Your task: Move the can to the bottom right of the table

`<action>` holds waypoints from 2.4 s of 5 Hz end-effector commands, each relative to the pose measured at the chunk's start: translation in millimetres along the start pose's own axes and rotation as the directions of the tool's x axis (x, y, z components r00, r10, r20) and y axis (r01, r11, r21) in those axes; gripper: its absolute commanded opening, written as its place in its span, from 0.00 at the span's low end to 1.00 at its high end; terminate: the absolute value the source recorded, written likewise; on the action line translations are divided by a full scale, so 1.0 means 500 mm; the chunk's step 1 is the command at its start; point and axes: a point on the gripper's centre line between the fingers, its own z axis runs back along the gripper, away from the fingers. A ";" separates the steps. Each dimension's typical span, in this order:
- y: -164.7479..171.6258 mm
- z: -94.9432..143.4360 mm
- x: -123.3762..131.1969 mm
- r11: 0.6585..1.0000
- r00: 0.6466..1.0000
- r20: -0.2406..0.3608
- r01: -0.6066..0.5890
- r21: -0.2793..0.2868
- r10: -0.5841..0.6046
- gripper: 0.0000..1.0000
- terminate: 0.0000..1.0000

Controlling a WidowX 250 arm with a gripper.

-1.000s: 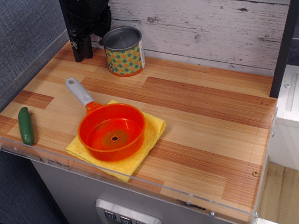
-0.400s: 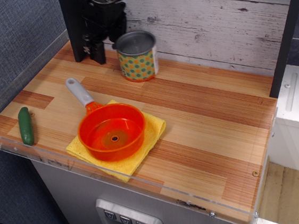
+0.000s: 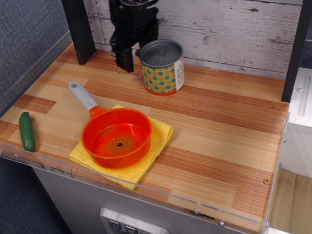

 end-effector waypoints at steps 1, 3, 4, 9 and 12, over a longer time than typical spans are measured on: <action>-0.013 0.066 -0.049 0.993 0.995 0.027 0.095 -0.069 -0.093 1.00 0.00; -0.011 0.081 -0.114 0.978 0.981 0.033 0.191 -0.082 -0.189 1.00 0.00; -0.004 0.093 -0.143 0.967 0.969 0.054 0.244 -0.075 -0.240 1.00 0.00; 0.047 0.112 -0.253 0.914 0.917 0.047 0.400 -0.072 -0.397 1.00 0.00; 0.106 0.129 -0.321 0.862 0.867 0.092 0.498 -0.098 -0.490 1.00 0.00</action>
